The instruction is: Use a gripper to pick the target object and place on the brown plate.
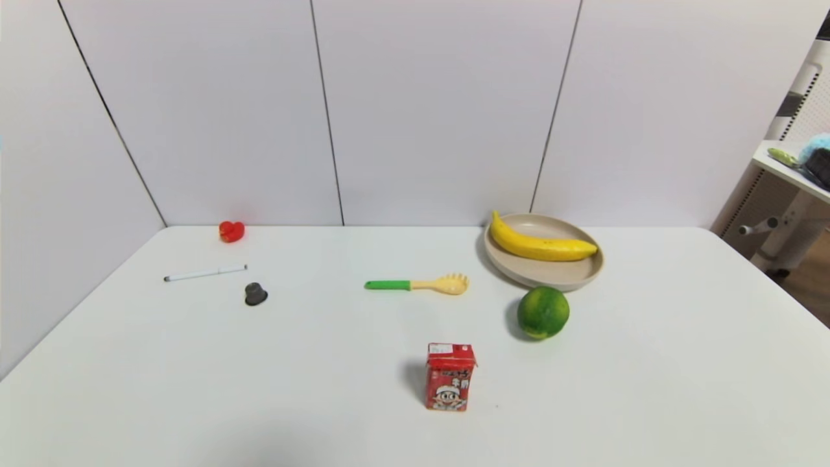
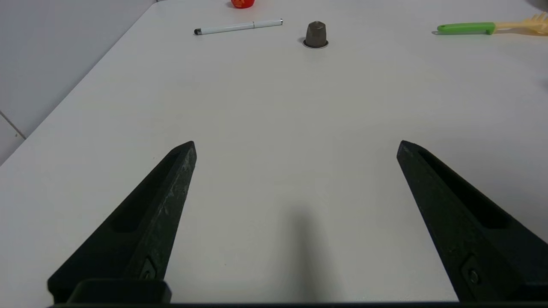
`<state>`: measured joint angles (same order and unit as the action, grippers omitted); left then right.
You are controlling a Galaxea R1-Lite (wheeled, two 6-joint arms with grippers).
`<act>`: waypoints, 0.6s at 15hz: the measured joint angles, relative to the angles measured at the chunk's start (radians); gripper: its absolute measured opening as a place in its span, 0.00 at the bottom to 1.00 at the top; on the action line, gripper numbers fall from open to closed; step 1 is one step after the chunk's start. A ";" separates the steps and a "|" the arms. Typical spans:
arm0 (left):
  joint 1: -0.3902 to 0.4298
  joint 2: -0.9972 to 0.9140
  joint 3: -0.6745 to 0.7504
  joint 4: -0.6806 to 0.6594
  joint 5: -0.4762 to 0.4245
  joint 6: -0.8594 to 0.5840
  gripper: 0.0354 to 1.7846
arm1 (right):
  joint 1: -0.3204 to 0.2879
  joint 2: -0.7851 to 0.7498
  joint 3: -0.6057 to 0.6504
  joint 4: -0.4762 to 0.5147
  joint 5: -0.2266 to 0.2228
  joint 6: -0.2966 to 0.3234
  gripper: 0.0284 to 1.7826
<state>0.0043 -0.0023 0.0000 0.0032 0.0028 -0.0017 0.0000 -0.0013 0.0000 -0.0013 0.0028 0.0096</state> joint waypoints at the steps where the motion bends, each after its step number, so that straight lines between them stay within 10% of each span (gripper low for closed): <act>1: 0.000 0.000 0.000 0.000 0.000 0.000 0.94 | 0.000 0.000 0.000 0.000 0.000 -0.002 0.95; 9: 0.000 0.000 0.000 0.000 0.000 0.001 0.94 | 0.000 0.000 0.000 0.001 0.002 -0.023 0.95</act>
